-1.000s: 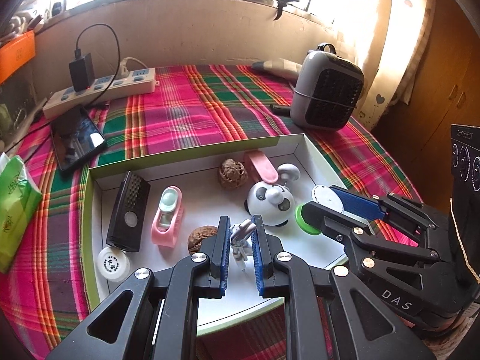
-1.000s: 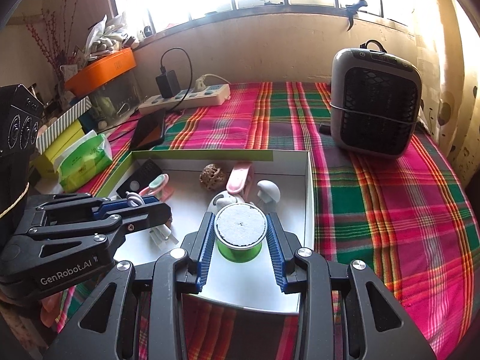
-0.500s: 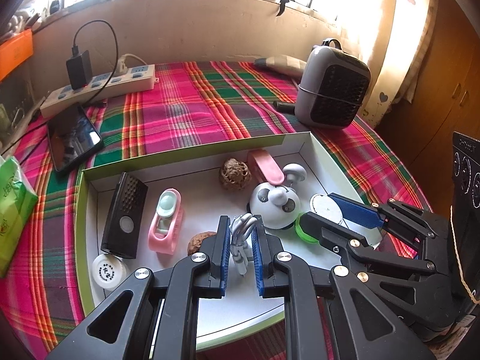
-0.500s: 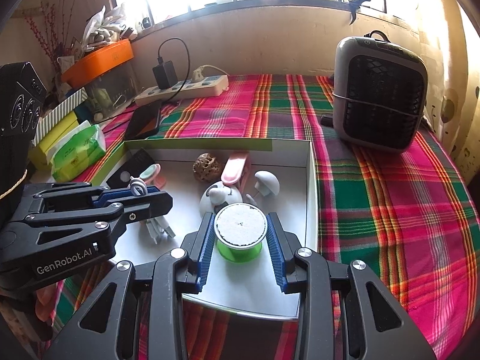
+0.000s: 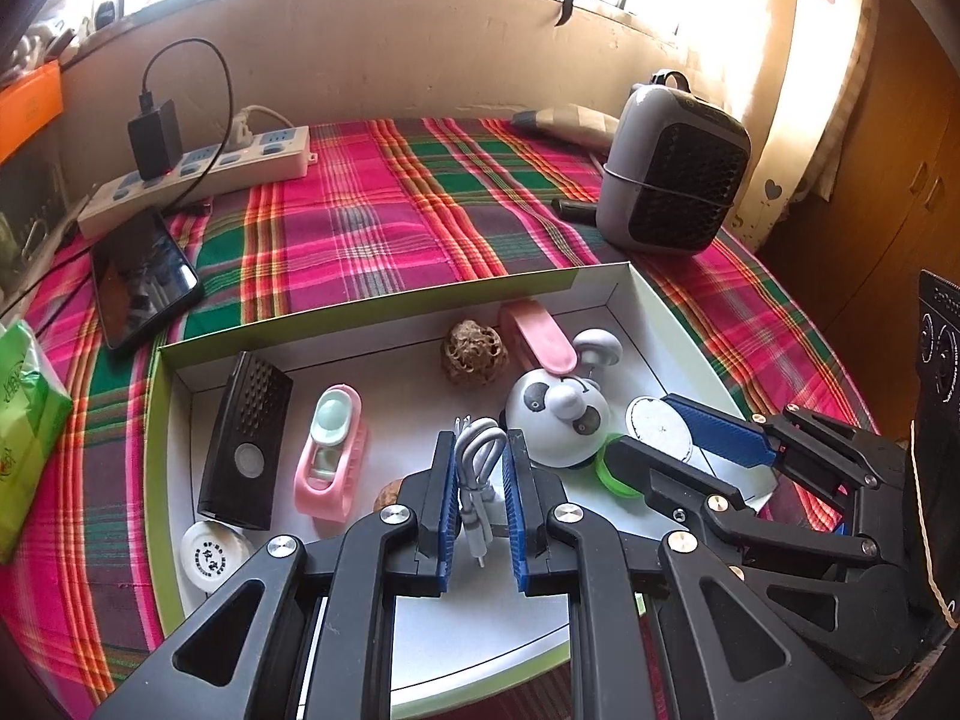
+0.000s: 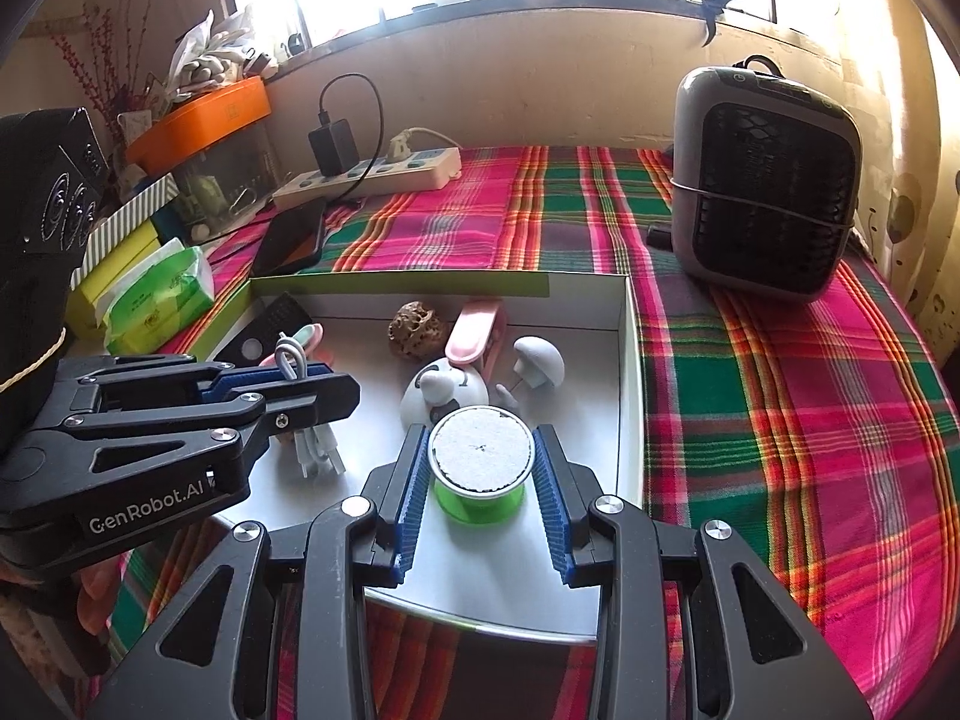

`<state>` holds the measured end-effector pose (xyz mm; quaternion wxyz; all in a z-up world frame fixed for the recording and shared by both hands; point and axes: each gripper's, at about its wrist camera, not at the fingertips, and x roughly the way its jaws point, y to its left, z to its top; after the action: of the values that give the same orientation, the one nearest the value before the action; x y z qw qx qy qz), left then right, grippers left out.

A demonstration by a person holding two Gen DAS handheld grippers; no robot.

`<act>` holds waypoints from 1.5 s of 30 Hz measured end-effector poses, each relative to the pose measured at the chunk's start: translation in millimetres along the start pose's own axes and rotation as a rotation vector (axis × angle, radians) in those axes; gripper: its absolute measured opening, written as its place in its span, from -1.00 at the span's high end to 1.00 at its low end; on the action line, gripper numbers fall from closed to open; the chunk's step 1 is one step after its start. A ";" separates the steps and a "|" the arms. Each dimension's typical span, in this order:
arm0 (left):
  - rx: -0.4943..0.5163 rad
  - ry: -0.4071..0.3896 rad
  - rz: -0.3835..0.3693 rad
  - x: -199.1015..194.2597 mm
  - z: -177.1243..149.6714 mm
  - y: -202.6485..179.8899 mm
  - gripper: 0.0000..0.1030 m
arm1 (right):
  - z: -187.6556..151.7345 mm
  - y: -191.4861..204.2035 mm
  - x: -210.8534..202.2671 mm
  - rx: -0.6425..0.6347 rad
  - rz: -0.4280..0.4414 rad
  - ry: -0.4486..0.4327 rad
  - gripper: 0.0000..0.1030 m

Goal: Organize objects
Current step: 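Lower and open the left gripper to drop the cable while the right releases the spool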

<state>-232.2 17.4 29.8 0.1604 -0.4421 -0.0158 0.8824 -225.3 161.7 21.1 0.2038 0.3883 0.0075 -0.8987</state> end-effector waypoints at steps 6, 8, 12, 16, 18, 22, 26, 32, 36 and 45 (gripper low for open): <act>0.000 0.003 -0.002 1.0 -0.1 -0.6 0.75 | 0.1 0.0 -0.2 -0.002 0.000 0.001 0.30; -0.002 0.003 0.000 0.9 -0.3 -0.6 0.73 | 0.1 -0.3 -0.4 0.000 -0.001 0.000 0.30; -0.002 0.003 0.009 0.1 -0.7 -1.3 0.69 | 0.9 -0.3 -2.1 0.000 0.001 -0.011 0.29; -0.003 0.003 0.015 -0.9 -1.4 -1.5 0.61 | 0.9 1.2 -3.6 -0.002 -0.001 -0.017 0.07; -0.006 0.004 0.025 -1.5 -2.2 -0.9 0.55 | 1.0 1.6 -4.1 -0.002 -0.005 -0.018 0.07; -0.009 0.003 0.028 -3.6 -3.8 -0.4 0.54 | 0.8 1.8 -5.4 -0.002 -0.007 -0.018 0.07; -0.009 -0.002 0.036 -5.9 -5.1 -1.8 0.51 | 0.2 2.0 -8.1 0.002 -0.008 -0.025 0.07; -0.010 -0.025 0.048 -18.5 -9.1 -5.2 0.49 | -1.5 4.5 -16.8 0.003 -0.008 -0.045 0.06; -0.009 -0.052 0.073 -30.0 -14.0 -8.4 0.49 | -2.2 7.5 -24.3 0.008 0.000 -0.054 0.06; -0.032 -0.086 0.120 -55.1 -33.4 -13.9 0.49 | -11.0 14.8 -43.5 0.004 -0.027 -0.065 0.06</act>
<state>-171.5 10.4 54.5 0.0991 -0.4065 -0.0101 0.9082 -185.3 165.7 46.0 0.1911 0.3594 0.0041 -0.9134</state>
